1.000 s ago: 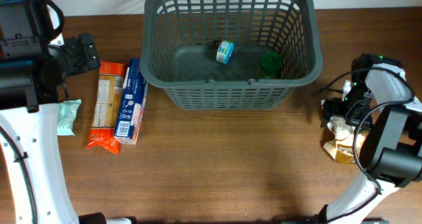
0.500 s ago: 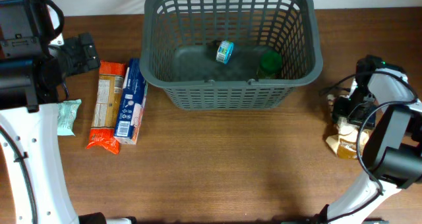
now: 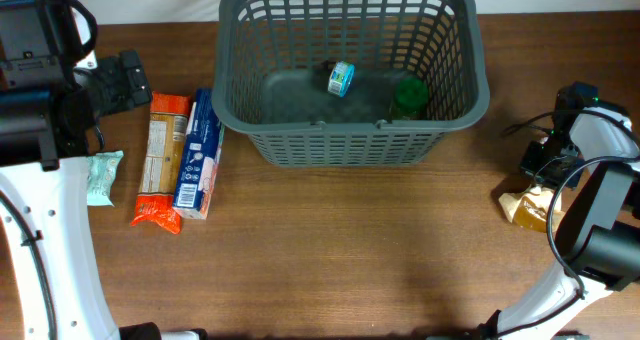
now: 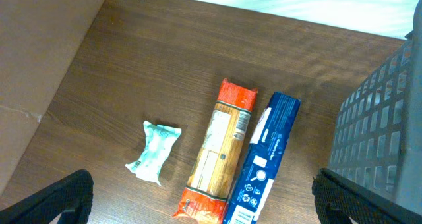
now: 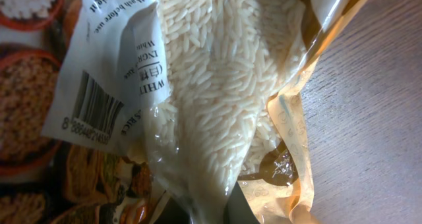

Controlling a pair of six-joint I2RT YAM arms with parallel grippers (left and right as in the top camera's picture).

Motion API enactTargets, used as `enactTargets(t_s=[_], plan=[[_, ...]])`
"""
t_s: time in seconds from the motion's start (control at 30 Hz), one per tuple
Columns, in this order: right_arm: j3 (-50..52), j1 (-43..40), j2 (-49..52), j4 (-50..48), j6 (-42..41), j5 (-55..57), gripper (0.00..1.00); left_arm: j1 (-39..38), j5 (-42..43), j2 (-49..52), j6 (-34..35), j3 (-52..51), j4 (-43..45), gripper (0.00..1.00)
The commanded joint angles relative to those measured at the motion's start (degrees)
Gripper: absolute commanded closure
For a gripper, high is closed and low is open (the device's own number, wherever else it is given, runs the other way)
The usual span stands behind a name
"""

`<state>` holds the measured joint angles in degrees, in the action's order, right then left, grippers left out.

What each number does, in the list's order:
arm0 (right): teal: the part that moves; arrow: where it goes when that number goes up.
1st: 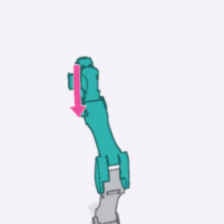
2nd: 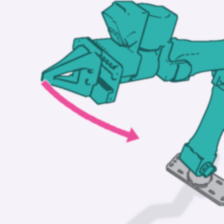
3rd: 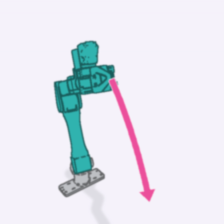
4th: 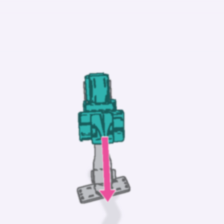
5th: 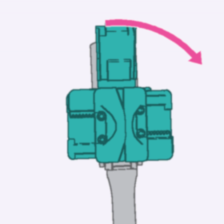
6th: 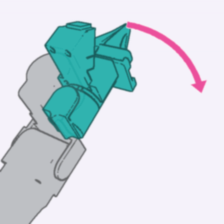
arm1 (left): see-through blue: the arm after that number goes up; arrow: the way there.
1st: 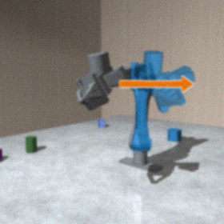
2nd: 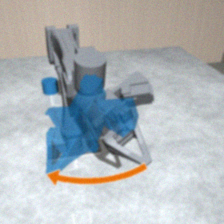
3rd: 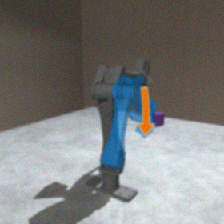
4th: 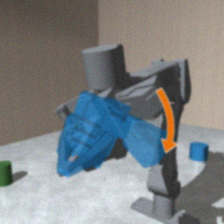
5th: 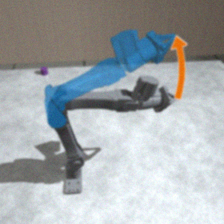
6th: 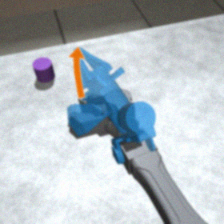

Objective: Pack container
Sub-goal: 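Lift the snack pouch into the basket and open the right gripper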

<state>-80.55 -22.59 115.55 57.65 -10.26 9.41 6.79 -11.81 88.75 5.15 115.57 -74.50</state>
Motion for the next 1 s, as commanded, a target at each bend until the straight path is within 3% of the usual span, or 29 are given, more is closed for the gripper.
enactTargets(t_s=[0.0, 0.23, 0.5, 0.73, 0.97], plan=[[0.2, -0.4, 0.0, -0.8, -2.3, -3.2, 0.96, 0.2, 0.4, 0.4, -0.9, 0.0, -0.1, 0.01], [-11.3, -0.4, -2.6, 6.2, -2.3, -11.8, 0.96, 0.2, 0.4, 0.4, -0.9, 0.0, -0.1, 0.01], [-40.7, -0.2, -8.7, 17.3, -1.6, -15.6, 0.96, 0.2, 0.4, 0.4, -0.9, 0.0, -0.1, 0.01], [-62.5, 2.7, -12.6, 19.1, 4.8, -30.8, 0.96, 0.2, 0.4, 0.4, -0.9, 0.0, -0.1, 0.01], [-69.8, 15.6, -13.8, 18.0, 18.2, -39.4, 0.96, 0.2, 0.4, 0.4, -0.9, 0.0, -0.1, 0.01]])
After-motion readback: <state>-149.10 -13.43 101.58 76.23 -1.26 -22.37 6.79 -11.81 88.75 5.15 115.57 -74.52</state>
